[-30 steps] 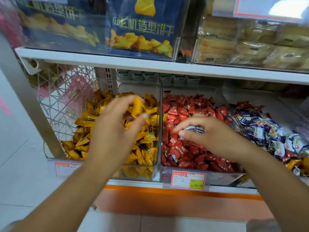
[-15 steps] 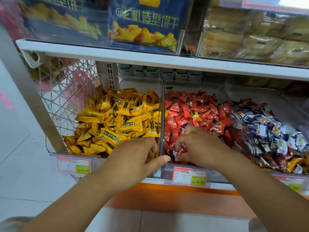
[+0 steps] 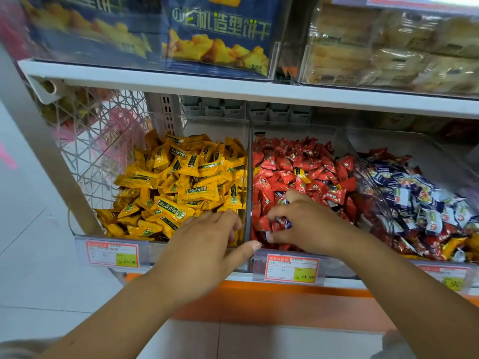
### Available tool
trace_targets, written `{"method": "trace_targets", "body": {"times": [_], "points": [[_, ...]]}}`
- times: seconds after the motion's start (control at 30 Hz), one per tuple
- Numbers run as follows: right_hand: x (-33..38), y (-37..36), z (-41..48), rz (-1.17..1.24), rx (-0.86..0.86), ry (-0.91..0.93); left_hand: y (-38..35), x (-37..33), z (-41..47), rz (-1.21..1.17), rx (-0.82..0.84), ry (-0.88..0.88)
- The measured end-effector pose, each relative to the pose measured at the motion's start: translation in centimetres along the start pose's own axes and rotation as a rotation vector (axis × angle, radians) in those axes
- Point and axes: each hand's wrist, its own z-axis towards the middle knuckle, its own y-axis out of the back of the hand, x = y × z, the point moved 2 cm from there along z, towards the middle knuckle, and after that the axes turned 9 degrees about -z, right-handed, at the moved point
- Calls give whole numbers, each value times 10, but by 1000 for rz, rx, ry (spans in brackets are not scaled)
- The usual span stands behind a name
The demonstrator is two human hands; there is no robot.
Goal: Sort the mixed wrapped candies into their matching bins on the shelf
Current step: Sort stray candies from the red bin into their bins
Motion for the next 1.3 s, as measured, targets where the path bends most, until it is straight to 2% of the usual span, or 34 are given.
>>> {"method": "trace_targets", "body": {"times": [0.1,0.17,0.5,0.6,0.7,0.8,0.9,1.03,1.13,1.3], "points": [[-7,4,-6,295,-42,7,0,0,1,13,2,0],[-10,6,-9,394,-88,-4,1,-1,2,4,6,0],[-29,16,-20,530,-295,-105,6,-3,4,-212,9,78],[-29,17,-19,442,-294,-115,7,-3,4,-227,18,83],[-20,9,-13,292,-225,-45,8,-4,4,-238,16,80],[-9,-1,-6,46,-182,-15,10,-5,3,-244,18,73],[-7,-4,-2,-9,-277,-38,9,-5,3,-250,16,69],[-17,10,-9,286,-368,-33,9,-5,4,-254,20,81],[-27,30,-26,382,-452,-112,11,-7,5,-251,38,83],[-67,64,-56,338,-830,-320,15,-15,8,-281,21,104]]}}
